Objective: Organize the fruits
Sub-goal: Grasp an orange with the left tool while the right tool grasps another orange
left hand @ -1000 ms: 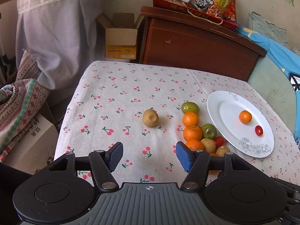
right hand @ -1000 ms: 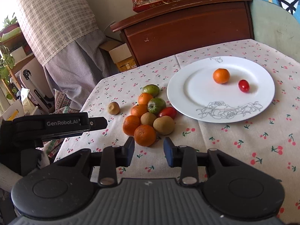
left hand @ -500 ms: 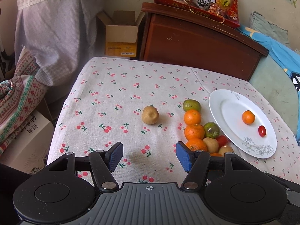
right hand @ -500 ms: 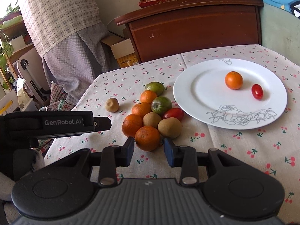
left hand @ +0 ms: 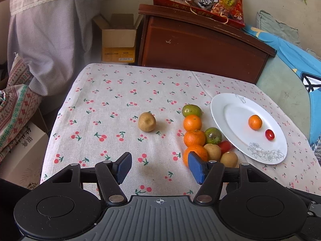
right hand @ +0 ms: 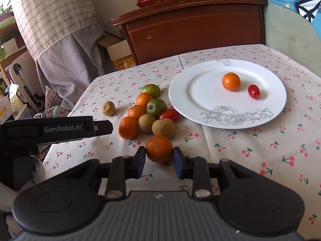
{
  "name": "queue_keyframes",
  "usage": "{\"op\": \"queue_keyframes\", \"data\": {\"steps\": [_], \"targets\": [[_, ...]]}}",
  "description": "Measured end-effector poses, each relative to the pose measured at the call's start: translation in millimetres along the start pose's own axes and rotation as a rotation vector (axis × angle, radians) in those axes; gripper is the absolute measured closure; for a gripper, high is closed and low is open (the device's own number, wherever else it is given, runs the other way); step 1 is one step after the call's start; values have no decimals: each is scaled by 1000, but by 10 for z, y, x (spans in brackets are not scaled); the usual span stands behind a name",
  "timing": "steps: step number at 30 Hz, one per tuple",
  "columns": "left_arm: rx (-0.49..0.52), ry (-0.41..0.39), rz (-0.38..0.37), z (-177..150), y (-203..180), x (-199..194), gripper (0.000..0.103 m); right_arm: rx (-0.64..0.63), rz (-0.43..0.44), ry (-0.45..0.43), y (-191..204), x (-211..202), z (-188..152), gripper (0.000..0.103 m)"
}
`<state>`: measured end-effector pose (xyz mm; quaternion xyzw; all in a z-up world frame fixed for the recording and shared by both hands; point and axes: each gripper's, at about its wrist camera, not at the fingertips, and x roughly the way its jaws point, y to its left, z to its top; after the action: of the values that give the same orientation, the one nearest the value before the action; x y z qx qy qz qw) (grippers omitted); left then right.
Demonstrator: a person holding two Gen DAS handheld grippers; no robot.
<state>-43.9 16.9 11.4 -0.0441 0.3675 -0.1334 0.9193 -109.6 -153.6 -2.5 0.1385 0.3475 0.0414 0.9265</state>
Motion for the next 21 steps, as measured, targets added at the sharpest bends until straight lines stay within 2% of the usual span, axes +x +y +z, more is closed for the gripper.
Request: {"op": "queue_keyframes", "data": {"steps": [6, 9, 11, 17, 21], "targets": [[85, -3, -43, -49, -203, 57, 44, 69, -83, -10, -165, -80, 5, 73], [128, -19, -50, -66, -300, 95, 44, 98, -94, -19, -226, -87, 8, 73], [153, -25, -51, -72, -349, 126, 49, 103, -99, -24, -241, -89, 10, 73], [167, -15, -57, -91, -372, 229, 60, 112, -94, -29, -251, -88, 10, 73], [184, -20, -56, -104, -382, 253, 62, 124, -88, -29, -259, -84, 9, 72]]}}
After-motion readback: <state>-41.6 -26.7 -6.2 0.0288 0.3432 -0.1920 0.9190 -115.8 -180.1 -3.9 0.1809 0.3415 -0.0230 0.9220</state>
